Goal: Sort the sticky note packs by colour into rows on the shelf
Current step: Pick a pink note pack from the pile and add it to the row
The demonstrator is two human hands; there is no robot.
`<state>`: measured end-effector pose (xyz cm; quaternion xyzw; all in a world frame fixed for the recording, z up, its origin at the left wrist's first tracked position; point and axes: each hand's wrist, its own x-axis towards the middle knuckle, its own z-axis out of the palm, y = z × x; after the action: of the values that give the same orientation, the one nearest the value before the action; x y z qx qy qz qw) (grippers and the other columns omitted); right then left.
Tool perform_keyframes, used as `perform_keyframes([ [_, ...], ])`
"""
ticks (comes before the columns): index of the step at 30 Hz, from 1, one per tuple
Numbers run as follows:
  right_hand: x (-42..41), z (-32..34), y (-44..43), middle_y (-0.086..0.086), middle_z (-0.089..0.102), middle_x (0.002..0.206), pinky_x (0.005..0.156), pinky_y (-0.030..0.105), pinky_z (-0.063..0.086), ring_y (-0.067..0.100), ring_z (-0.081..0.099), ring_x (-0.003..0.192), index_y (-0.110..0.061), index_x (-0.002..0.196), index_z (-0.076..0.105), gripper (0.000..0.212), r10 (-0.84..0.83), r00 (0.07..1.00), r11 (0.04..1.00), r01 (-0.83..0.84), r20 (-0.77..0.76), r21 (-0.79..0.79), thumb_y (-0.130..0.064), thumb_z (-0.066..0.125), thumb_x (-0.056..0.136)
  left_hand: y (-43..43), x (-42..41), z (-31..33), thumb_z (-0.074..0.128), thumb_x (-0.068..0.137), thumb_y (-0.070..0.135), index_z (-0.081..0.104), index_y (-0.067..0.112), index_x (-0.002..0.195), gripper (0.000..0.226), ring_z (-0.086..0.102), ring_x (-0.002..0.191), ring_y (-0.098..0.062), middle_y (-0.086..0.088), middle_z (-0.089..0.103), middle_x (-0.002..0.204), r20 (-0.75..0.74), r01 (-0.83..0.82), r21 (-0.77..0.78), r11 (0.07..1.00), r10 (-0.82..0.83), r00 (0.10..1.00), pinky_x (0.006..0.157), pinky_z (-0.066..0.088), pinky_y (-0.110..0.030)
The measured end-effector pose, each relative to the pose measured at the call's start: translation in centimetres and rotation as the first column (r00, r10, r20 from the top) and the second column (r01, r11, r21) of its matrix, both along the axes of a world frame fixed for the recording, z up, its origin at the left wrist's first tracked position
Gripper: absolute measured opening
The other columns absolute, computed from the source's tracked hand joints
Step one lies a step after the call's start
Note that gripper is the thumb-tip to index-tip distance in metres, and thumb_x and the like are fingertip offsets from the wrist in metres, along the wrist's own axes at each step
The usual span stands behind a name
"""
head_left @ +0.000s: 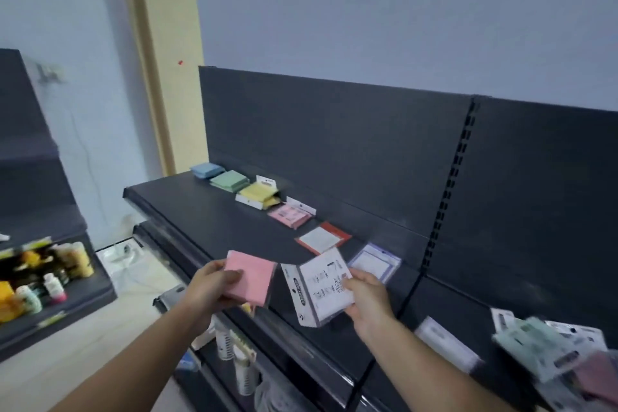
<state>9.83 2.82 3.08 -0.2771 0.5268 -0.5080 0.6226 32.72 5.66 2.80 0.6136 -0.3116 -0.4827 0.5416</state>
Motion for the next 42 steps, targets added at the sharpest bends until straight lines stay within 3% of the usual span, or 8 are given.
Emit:
perform_keyframes([
  [8, 10.0, -0.6, -2.9, 0.013, 0.066, 0.089, 0.079, 0.043, 0.053, 0.024, 0.063, 0.078, -0.008, 0.098, 0.058, 0.016, 0.070, 0.997, 0.997, -0.069, -0.034, 0.033, 0.003, 0.049, 0.091, -1.6, 9.0, -0.4, 0.048, 0.092, 0.001, 0.049, 0.004, 0.114, 0.022, 0.059, 0.084, -0.027, -0.016, 0.060, 0.096, -0.092, -0.088, 0.029, 0.996, 0.090, 0.992, 0.063, 0.051, -0.035],
  [13, 12.8, -0.6, -7.3, 0.009, 0.067, 0.084, 0.070, 0.037, 0.053, 0.022, 0.064, 0.076, -0.011, 0.089, 0.063, 0.022, 0.086, 0.996, 0.996, -0.084, -0.028, 0.039, 0.006, 0.048, 0.089, -5.8, 11.5, -0.8, 0.046, 0.093, 0.003, 0.051, 0.005, 0.114, 0.022, 0.059, 0.084, -0.026, -0.015, 0.062, 0.095, -0.117, -0.073, 0.019, 0.997, 0.074, 0.990, 0.063, 0.050, -0.036],
  [21, 15.8, -0.6, -17.9, 0.013, 0.065, 0.088, 0.058, 0.029, 0.048, 0.024, 0.060, 0.072, -0.006, 0.104, 0.061, 0.034, -0.118, 0.993, 0.993, 0.117, 0.029, 0.031, 0.011, 0.040, 0.084, -18.4, 11.7, 0.2, 0.039, 0.094, 0.000, 0.051, 0.008, 0.108, 0.020, 0.059, 0.077, -0.024, -0.013, 0.061, 0.090, -0.085, 0.048, 0.048, 0.998, -0.043, 0.995, 0.053, 0.048, -0.034],
  [28, 15.3, 2.2, -24.8, 0.003, 0.067, 0.092, 0.052, 0.015, 0.051, 0.010, 0.064, 0.076, -0.012, 0.097, 0.062, 0.031, -0.336, 0.925, 0.872, 0.234, -0.176, -0.431, 0.011, 0.044, 0.086, -27.8, 9.9, 0.3, 0.038, 0.094, 0.000, 0.050, 0.007, 0.109, 0.021, 0.059, 0.081, -0.025, -0.016, 0.060, 0.095, -0.111, 0.237, 0.095, 0.967, -0.226, 0.968, 0.054, 0.052, -0.032],
  [32, 15.0, 0.3, -26.9, -0.009, 0.068, 0.100, 0.075, 0.022, 0.052, 0.008, 0.064, 0.091, -0.025, 0.096, 0.067, 0.033, -0.375, 0.689, 0.755, -0.161, -0.620, -0.636, -0.005, 0.046, 0.080, -31.3, 7.4, -0.4, 0.038, 0.094, 0.002, 0.052, 0.009, 0.105, 0.019, 0.057, 0.082, -0.022, -0.013, 0.058, 0.093, -0.215, 0.386, 0.103, 0.917, -0.358, 0.909, 0.051, 0.055, -0.029],
  [35, 14.9, -2.6, -27.9, -0.014, 0.061, 0.109, 0.098, 0.014, 0.038, -0.002, 0.053, 0.106, -0.015, 0.107, 0.070, 0.043, -0.420, 0.452, 0.688, -0.408, -0.787, -0.600, -0.001, 0.047, 0.073, -33.5, 6.3, -0.9, 0.036, 0.094, 0.001, 0.052, 0.008, 0.103, 0.020, 0.058, 0.079, -0.021, -0.012, 0.060, 0.087, -0.300, 0.477, 0.052, 0.878, -0.442, 0.845, 0.053, 0.055, -0.025],
  [37, 14.9, -4.7, -28.0, -0.015, 0.061, 0.112, 0.103, 0.013, 0.031, -0.004, 0.049, 0.109, -0.016, 0.110, 0.069, 0.048, -0.365, 0.372, 0.739, -0.442, -0.854, -0.508, 0.001, 0.049, 0.070, -34.5, 6.3, -1.6, 0.033, 0.092, -0.003, 0.054, 0.008, 0.094, 0.024, 0.057, 0.070, -0.019, -0.010, 0.059, 0.078, -0.303, 0.495, 0.061, 0.867, -0.457, 0.837, 0.051, 0.053, -0.024],
  [42, 15.7, -7.5, -28.0, -0.008, 0.068, 0.112, 0.096, 0.017, 0.040, 0.005, 0.057, 0.105, -0.023, 0.101, 0.072, 0.038, -0.304, 0.211, 0.811, -0.454, -0.929, -0.368, -0.015, 0.057, 0.067, -35.9, 7.5, -3.9, 0.031, 0.082, -0.011, 0.060, 0.003, 0.079, 0.033, 0.051, 0.063, -0.019, -0.009, 0.058, 0.070, 0.014, 0.571, 0.102, 0.814, -0.576, 0.818, 0.056, 0.042, -0.022],
])
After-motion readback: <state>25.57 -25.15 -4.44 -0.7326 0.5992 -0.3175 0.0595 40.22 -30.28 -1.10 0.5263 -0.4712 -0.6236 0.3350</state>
